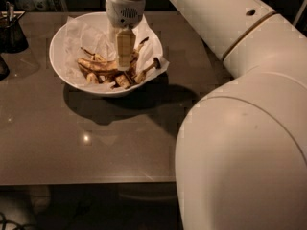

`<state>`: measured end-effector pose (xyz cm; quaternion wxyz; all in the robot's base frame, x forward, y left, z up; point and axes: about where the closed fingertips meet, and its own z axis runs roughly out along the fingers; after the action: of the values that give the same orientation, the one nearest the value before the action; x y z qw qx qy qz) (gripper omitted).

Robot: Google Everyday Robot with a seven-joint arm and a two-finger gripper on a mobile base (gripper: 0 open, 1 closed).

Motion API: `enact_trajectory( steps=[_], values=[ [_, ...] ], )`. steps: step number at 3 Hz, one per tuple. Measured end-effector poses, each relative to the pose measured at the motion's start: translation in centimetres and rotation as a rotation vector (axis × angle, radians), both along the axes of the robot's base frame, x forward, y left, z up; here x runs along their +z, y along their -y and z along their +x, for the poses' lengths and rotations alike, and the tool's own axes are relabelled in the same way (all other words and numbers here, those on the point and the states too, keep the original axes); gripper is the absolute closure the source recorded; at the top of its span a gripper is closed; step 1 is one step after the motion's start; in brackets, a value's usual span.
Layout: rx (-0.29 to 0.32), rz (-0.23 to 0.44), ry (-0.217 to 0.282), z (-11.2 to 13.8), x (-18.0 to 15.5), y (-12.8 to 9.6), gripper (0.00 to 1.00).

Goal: Pick banana from white bowl

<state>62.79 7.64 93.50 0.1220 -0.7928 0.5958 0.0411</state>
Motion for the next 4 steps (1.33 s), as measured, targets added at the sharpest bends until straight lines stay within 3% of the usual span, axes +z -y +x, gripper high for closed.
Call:
enact_trajectory(
  steps=[3,4],
  values=[
    [-0.025,0.02,-0.058,0.5,-1.4,-0.7,0.37],
    [-0.029,0.026,-0.072,0.5,-1.7,-1.0,0.43]
  ],
)
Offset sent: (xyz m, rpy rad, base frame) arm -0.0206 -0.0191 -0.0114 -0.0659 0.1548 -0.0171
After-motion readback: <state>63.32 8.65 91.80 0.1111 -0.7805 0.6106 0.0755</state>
